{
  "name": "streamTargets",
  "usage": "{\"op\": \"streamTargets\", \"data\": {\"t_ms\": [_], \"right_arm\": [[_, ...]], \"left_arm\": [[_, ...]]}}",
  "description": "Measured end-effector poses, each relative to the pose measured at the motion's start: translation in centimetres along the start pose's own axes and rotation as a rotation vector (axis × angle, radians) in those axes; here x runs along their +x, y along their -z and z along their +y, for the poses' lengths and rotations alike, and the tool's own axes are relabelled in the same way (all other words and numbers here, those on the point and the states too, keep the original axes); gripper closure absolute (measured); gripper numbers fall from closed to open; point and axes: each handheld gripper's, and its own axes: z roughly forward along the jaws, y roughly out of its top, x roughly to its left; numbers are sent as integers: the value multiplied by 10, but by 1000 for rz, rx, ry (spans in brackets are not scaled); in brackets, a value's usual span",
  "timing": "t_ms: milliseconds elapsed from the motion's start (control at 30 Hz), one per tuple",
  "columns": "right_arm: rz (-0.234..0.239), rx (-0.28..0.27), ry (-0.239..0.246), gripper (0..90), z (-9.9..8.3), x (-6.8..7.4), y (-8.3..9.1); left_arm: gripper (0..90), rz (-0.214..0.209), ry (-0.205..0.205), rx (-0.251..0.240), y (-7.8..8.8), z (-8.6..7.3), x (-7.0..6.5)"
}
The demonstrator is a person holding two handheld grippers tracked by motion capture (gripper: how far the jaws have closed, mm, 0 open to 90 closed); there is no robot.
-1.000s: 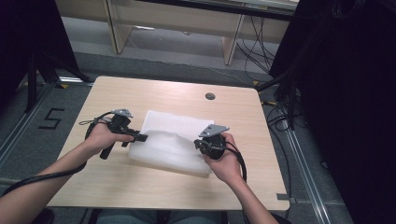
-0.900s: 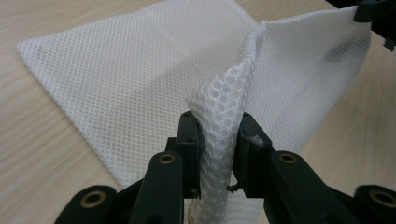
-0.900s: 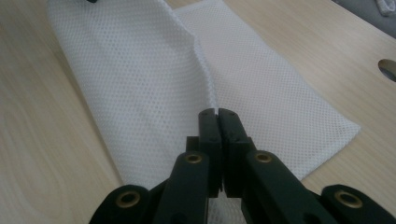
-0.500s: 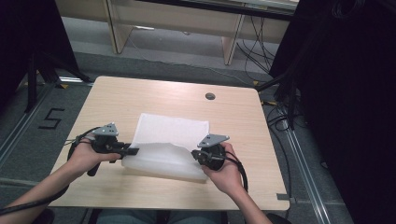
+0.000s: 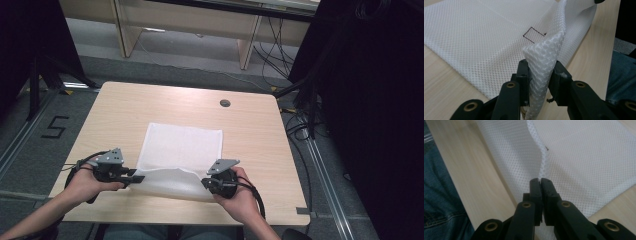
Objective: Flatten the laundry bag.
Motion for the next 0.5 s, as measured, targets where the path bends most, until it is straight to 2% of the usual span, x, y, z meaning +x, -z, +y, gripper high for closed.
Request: {"op": "streamTargets", "data": {"t_ms": [33,67,100,133,200,233,267,300,333,367,433,467,500], "right_arm": [[19,27,-15,888,0,2,2],[16,16,-1,887,-2,3,0],[31,36,26,887,-3,3,1],[31,36,26,887,-3,3,1],[38,64,1,887,-6,7,3],[40,67,2,887,-7,7,3],[45,57,-9,887,-9,8,2],[43,70,0,887,-9,8,4],[48,76,20,888,-10,8,4],[56,92,-9,889,-13,9,6],[51,86,-21,889,-14,11,5],[58,101,-6,890,-16,9,7],[57,107,-18,891,-17,10,8]], "left_arm": [[698,-9,1,1,-1,-1,-2],[694,-12,-8,9,-1,-3,-4],[692,-15,-11,15,-2,-4,-5],[692,-20,-13,19,-2,-5,-7],[686,-19,-25,39,-3,-6,-10],[681,-31,-19,38,-5,-6,-11],[680,-28,-31,49,-5,-7,-12],[675,-37,-24,46,-6,-7,-13],[666,-43,-34,52,-5,-7,-14],[652,-48,-22,51,-5,-7,-15],[643,-53,-27,56,-4,-7,-16],[626,-61,-26,58,-4,-7,-16],[604,-71,-20,56,-4,-8,-17]]}}
